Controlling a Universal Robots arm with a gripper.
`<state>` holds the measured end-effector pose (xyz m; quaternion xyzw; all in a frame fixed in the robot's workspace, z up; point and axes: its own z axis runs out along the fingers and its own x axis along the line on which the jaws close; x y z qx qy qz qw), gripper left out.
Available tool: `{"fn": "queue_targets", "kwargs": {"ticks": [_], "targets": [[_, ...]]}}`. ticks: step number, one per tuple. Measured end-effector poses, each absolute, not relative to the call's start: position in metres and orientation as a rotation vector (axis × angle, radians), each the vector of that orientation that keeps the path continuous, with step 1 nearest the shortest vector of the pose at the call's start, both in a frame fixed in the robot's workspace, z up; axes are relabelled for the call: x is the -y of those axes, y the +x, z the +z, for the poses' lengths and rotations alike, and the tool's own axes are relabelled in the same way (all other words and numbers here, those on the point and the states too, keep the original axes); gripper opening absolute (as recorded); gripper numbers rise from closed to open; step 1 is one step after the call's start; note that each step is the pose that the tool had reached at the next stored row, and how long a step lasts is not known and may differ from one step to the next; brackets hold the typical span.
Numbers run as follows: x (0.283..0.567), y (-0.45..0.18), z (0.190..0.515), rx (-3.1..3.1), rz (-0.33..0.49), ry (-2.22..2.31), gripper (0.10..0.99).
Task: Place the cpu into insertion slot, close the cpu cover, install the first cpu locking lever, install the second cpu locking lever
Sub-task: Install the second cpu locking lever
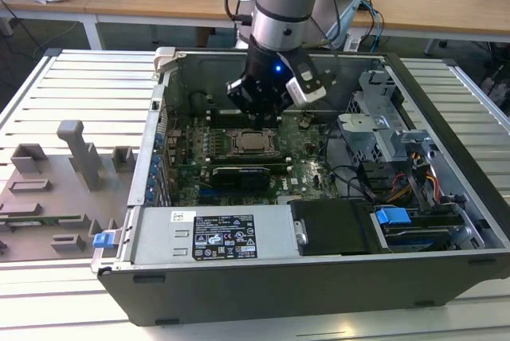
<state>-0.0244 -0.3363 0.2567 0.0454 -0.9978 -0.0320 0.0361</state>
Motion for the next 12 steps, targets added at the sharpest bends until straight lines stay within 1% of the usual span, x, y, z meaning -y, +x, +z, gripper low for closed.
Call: {"fn": "queue_targets", "kwargs": {"ticks": [12], "targets": [[0.336, -0.024, 0.293, 3.065, -0.098, 0.139, 0.106]]}}
